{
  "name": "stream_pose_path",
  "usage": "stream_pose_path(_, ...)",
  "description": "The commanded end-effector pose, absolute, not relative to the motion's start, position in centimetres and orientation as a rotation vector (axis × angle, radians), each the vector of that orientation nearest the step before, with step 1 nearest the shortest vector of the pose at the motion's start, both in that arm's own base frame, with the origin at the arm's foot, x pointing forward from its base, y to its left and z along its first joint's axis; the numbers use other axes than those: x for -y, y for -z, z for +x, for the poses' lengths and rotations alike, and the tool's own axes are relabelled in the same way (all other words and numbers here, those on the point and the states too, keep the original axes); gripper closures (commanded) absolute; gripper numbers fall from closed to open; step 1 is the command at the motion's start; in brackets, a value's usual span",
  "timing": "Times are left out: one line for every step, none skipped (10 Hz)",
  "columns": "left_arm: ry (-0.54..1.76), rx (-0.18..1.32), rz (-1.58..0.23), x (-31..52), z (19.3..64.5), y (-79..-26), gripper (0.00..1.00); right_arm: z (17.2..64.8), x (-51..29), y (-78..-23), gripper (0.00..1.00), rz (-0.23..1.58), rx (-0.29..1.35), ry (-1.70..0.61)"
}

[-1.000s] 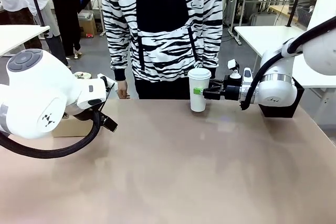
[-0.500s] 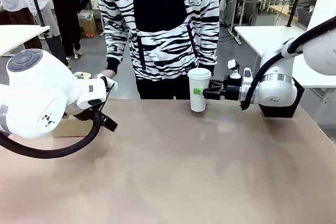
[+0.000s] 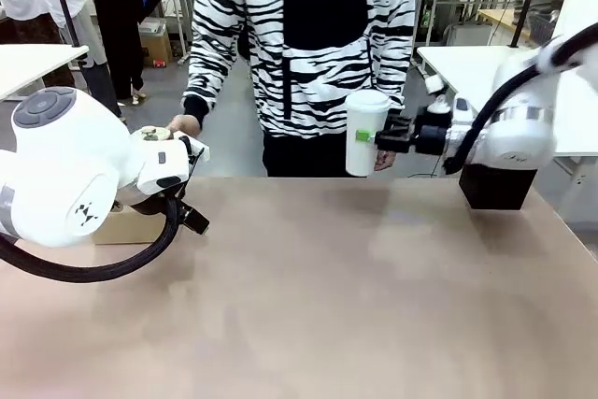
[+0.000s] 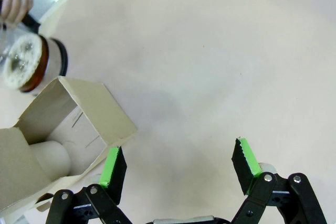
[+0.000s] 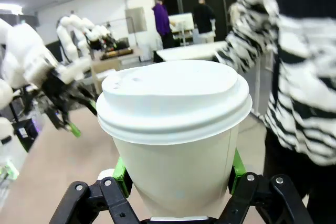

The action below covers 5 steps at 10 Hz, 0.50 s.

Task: Pour a drink into a cup and package it in a carrier.
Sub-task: When a person places the Paper Cup Lid on the 600 ml Paper Cup , lift the 600 ml Paper Cup.

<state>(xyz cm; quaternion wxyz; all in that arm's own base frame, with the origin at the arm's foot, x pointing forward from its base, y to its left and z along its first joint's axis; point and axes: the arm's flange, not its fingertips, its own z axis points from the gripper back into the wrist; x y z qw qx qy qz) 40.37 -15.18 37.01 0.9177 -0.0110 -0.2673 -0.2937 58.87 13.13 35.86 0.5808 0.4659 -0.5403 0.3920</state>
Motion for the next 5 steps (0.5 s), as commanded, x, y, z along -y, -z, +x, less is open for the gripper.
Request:
stream_pose_path(0.604, 0.550, -0.025, 15.2, 40.3, -37.0, 0.00, 53.6, -10.8, -42.7, 0.19, 1.110, 1.253, -0.896)
stream_pose_path(0.604, 0.550, -0.025, 15.2, 40.3, -37.0, 0.00, 51.3, -9.9, -45.5, 0.19, 1.116, 1.250, -0.916)
stream_pose_path(0.604, 0.550, -0.025, 15.2, 40.3, -37.0, 0.00, 48.7, -9.3, -48.1, 0.19, 1.125, 1.241, -0.939)
stream_pose_path(0.604, 0.550, -0.025, 15.2, 40.3, -37.0, 0.00, 45.9, -8.8, -50.3, 0.19, 1.136, 1.236, -0.965)
stream_pose_path(0.604, 0.550, -0.025, 15.2, 40.3, -37.0, 0.00, 43.4, -8.2, -52.5, 0.19, 1.137, 1.245, -0.988)
